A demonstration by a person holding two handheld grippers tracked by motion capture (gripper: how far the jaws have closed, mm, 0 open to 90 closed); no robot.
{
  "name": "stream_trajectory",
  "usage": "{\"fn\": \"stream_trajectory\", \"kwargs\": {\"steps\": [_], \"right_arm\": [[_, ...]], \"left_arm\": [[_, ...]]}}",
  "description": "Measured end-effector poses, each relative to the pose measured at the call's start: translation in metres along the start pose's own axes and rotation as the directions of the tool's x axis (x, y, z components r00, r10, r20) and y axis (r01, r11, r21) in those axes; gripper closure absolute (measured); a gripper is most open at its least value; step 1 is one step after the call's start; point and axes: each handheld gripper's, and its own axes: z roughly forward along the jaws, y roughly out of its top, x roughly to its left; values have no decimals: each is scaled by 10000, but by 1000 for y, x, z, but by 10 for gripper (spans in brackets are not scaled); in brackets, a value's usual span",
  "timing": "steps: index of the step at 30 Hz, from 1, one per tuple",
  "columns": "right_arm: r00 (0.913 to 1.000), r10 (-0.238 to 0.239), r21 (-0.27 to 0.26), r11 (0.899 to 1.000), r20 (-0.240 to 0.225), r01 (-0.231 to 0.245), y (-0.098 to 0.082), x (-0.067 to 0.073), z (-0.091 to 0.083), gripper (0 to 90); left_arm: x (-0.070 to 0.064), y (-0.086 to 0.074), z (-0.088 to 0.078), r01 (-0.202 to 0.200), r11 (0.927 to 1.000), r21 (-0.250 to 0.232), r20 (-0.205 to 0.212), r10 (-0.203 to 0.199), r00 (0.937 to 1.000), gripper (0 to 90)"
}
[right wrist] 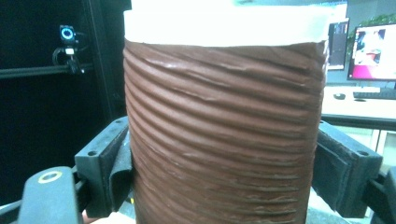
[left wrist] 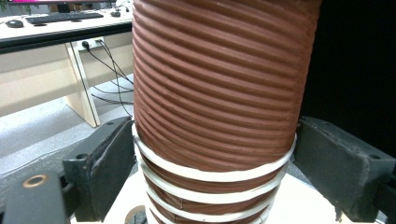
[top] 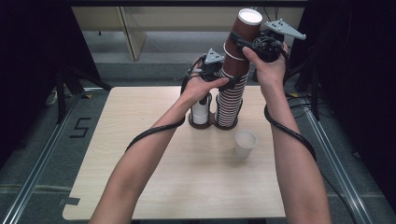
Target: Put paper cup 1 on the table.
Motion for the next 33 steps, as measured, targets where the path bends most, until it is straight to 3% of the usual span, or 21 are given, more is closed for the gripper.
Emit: {"fn": "stream_trajectory", "kwargs": {"steps": [6,11,12,21,33], "right_arm": [[9999,115,-453,9989,-39,-117,6,1,-4,181],[10000,-50,-843,9964,-19,48,13,1,-9,183],[9999,118,-823,9965,-56,-123,14,2,-10,183],[10000,19,-1034,9946,-86,-28,19,1,-17,183],[9992,361,-1496,9880,-151,-379,21,-1,-33,184]], "left_arm": [[0,1,0,-112,9999,13,-19,112,9999,122],[-1,2,0,-109,9999,14,-35,109,9999,122],[-1,2,0,-108,9999,22,-36,108,9999,122],[-1,2,0,-92,10000,21,-19,92,10000,122],[-1,3,0,-204,9998,32,-31,204,9998,122]]}}
